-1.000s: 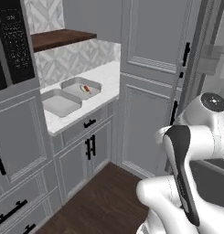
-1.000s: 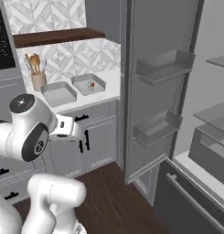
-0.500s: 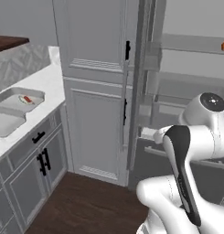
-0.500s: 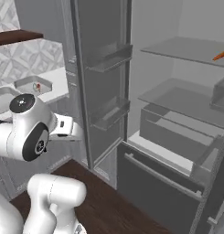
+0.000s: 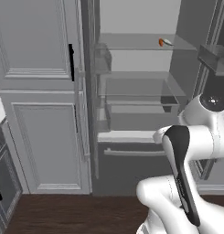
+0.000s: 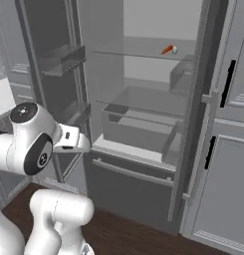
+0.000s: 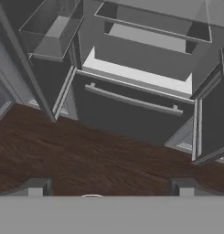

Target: Place one carrot and one fish in each tupperware on the nearby counter, to pack two identical lunches.

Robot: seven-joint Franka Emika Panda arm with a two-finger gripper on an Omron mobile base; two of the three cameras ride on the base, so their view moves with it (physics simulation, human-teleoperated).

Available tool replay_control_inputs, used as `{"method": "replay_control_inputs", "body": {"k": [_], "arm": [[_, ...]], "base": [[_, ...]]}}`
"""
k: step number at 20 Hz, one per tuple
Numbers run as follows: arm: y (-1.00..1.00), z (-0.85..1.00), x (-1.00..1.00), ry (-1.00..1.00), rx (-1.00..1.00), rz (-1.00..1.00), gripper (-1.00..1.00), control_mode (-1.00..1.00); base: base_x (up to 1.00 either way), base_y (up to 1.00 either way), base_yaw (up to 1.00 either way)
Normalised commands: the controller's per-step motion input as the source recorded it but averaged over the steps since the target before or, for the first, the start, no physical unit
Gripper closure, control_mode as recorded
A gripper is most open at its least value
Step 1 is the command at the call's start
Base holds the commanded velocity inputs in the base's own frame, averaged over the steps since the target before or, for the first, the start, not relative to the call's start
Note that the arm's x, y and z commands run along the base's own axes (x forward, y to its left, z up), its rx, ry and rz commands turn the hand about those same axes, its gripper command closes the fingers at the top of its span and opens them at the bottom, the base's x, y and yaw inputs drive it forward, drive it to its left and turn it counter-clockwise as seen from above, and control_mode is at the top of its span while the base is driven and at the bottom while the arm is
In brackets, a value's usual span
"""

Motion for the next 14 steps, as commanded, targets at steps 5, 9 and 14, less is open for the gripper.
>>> {"method": "replay_control_inputs", "body": {"k": [5, 9, 14], "arm": [[0.0, 0.0, 0.0, 0.0, 0.0, 0.0, -1.0, 1.0], [0.0, 0.0, 0.0, 0.0, 0.0, 0.0, -1.0, 1.0], [0.0, 0.0, 0.0, 0.0, 0.0, 0.0, -1.0, 1.0]], "base": [[0.04, -0.11, -0.37], [0.63, 0.0, -0.12], [0.98, 0.0, -0.06]]}}
